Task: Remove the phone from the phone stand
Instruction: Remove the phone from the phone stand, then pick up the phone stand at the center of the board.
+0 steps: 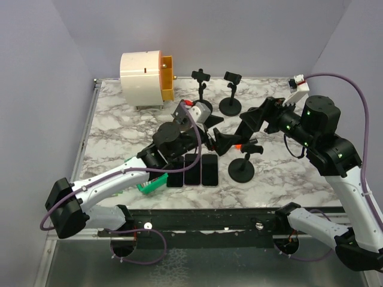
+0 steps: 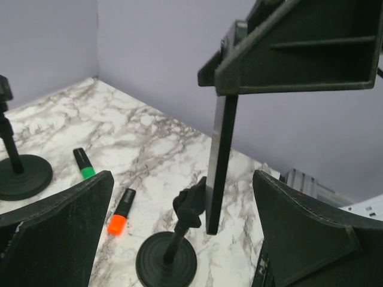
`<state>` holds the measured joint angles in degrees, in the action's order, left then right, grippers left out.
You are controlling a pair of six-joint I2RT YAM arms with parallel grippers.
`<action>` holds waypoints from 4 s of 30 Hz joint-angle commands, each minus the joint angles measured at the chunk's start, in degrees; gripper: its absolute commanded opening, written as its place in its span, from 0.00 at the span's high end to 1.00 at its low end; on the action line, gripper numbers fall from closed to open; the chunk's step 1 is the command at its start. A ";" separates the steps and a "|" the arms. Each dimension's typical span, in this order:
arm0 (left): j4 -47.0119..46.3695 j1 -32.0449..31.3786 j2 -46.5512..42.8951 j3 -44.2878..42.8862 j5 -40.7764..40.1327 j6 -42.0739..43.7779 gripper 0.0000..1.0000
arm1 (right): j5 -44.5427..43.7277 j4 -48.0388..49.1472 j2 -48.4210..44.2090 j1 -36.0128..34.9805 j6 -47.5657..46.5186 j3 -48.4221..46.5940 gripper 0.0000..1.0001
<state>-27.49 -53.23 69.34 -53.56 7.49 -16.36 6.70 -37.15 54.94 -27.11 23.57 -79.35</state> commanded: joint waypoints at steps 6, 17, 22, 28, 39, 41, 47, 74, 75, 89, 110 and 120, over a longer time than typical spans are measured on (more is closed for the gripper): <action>12.09 -4.06 6.35 -9.28 -1.02 4.68 0.08 | -1.53 0.14 -0.18 -0.14 0.78 -1.87 1.00; 12.37 -4.16 8.36 -10.37 2.08 3.44 0.35 | -1.21 0.37 -0.36 -0.13 0.25 -1.26 1.00; 11.95 -4.12 8.46 -10.35 2.31 2.91 0.58 | -1.31 0.16 -0.40 -0.13 0.16 -1.24 1.00; 11.26 -4.16 8.31 -9.95 2.69 2.62 0.64 | -1.34 0.11 -0.45 -0.18 -0.01 -1.07 1.00; 9.23 -4.16 8.28 -9.04 4.83 1.42 0.86 | 0.57 0.08 -1.32 -0.13 -0.59 0.07 0.99; 9.07 -4.16 8.29 -8.94 5.06 1.35 0.99 | 0.89 -0.19 -1.41 -0.18 -0.68 0.07 0.91; 8.20 -4.16 7.84 -7.93 4.89 1.07 1.00 | 2.14 -0.69 -1.80 -0.17 -1.04 0.15 0.40; 5.38 -4.16 0.59 -0.84 -7.11 1.37 1.00 | 2.49 -5.50 -8.41 -0.13 -6.20 1.32 0.00; 5.34 -4.16 -0.13 -0.27 -8.63 1.19 1.00 | 2.46 -5.85 -9.23 -0.13 -6.64 1.94 0.00; 5.73 -4.16 -18.91 16.56 -13.54 1.75 1.00 | -17.29 -8.98 -23.85 -0.13 -1.54 24.11 0.37; 7.53 -4.16 -28.26 23.46 -14.43 1.06 1.00 | -17.44 -0.81 -17.20 -0.13 0.12 31.35 0.56; 7.54 -4.16 -28.34 23.78 -14.44 0.98 1.00 | -16.92 -1.92 -16.39 -0.13 -0.38 30.72 0.69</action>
<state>-17.37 -57.45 42.22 -30.06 -5.89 -15.18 -9.39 -39.72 38.26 -27.05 23.53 -48.69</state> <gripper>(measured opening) 0.049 0.329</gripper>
